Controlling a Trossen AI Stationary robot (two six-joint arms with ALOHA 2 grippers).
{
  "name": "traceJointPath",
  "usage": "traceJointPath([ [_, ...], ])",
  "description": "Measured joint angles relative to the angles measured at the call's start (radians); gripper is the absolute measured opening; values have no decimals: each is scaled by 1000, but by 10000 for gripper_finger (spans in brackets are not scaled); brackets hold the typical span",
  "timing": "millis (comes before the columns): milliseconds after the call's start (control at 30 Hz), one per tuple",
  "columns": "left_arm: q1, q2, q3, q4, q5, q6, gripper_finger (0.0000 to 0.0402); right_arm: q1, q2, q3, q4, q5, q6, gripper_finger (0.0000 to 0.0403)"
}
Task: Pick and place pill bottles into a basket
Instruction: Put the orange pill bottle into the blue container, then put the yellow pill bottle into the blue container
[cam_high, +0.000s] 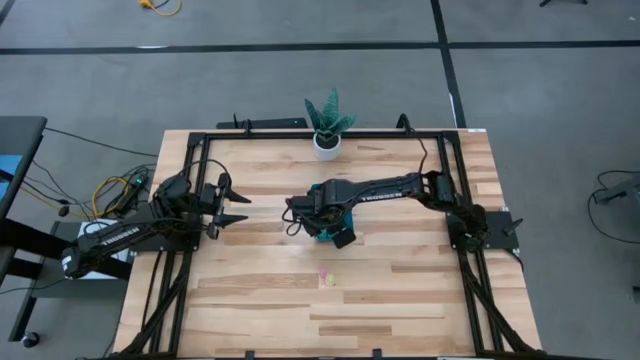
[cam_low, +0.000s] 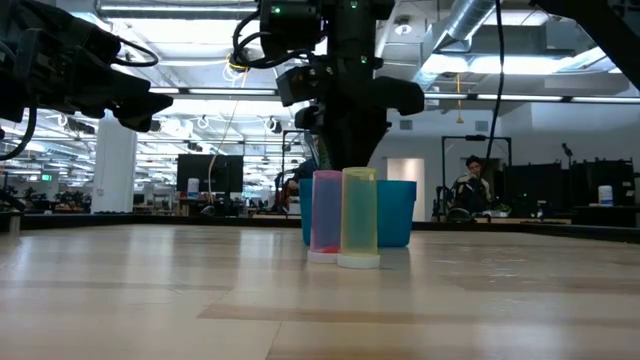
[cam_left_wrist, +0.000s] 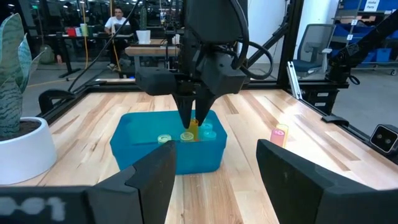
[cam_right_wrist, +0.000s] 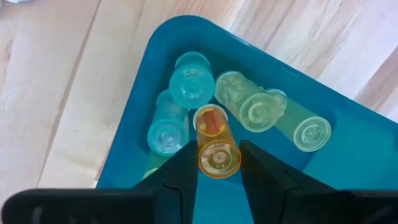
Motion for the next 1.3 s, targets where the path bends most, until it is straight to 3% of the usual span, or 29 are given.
traceJointPath([
  [600, 0, 0, 0, 0, 0, 0, 213, 0, 0, 0, 0, 1, 7, 103],
  [1167, 0, 0, 0, 0, 0, 0, 213, 0, 0, 0, -7, 8, 8, 131],
  [1300, 0, 0, 0, 0, 0, 0, 213, 0, 0, 0, -24, 45, 8, 128],
])
